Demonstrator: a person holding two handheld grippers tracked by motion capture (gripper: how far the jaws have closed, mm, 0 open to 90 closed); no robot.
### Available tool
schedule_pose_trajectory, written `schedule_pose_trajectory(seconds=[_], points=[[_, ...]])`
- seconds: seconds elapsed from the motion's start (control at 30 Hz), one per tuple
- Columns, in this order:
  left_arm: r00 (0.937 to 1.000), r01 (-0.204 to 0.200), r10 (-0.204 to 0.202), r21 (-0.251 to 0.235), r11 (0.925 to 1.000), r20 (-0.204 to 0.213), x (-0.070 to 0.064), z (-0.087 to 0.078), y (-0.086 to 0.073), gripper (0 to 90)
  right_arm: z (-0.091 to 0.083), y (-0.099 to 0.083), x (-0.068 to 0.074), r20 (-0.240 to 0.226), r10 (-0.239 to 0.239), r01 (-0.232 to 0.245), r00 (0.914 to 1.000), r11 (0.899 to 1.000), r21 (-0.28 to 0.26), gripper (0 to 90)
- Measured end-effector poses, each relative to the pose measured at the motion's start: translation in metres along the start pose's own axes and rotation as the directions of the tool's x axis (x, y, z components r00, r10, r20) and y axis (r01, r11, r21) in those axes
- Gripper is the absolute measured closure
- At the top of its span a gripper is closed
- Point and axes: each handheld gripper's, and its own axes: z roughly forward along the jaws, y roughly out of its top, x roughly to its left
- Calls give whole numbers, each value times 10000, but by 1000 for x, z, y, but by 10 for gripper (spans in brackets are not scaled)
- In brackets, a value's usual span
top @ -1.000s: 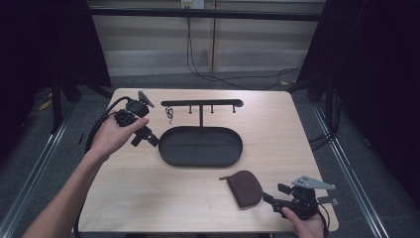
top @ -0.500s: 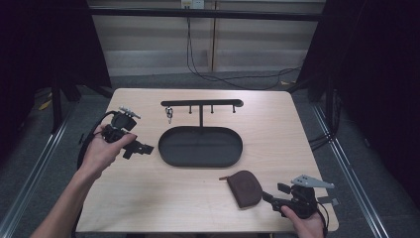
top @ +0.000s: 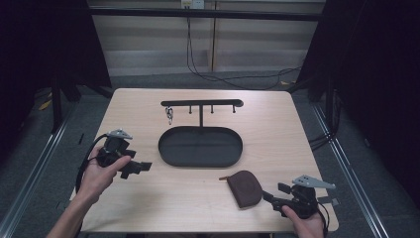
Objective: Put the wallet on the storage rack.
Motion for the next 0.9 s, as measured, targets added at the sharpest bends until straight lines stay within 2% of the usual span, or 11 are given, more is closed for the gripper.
schedule_pose_trajectory(seconds=[0.1,0.23,0.33,0.37,0.4,0.43,0.53,0.6,0.7,0.8,0.9], points=[[9996,-154,146,-313,9994,-251,-1,-2,-14,231,0,0,0,24,29,-29,10000,10000,15,255],[9993,-127,100,-787,9968,-349,-3,-5,-29,234,1,1,1,9,29,-29,10000,9997,227,235],[9999,-86,80,-768,9970,-88,-3,-6,-38,237,1,6,0,16,69,-69,10000,9993,379,197],[10000,13,-9,-784,9969,50,-4,-6,-47,237,0,7,1,68,135,-137,9999,9992,379,189],[10000,13,-9,-784,9969,50,-4,-6,-47,237,-1,10,1,62,152,-154,9999,9993,349,204],[9999,110,-107,-916,9957,44,-5,-4,-56,238,-2,13,1,10,193,-193,9998,9992,346,206],[9997,236,-226,-956,9951,119,-5,-1,-66,238,-2,18,3,-124,221,-215,9997,9984,519,231],[9992,346,-328,-889,9954,219,-8,3,-76,237,1,25,5,-239,32,-13,9997,9971,766,246],[9995,327,-326,-1089,9935,30,-8,1,-83,238,4,33,7,-292,1,27,9996,9952,983,250],[9978,557,-602,-1489,9873,-260,-8,0,-92,237,7,39,8,-313,-114,143,9994,9955,940,293],[9982,474,-514,-1216,9914,-300,-8,2,-103,238,11,43,9,-304,-166,199,9994,9935,1123,344]])
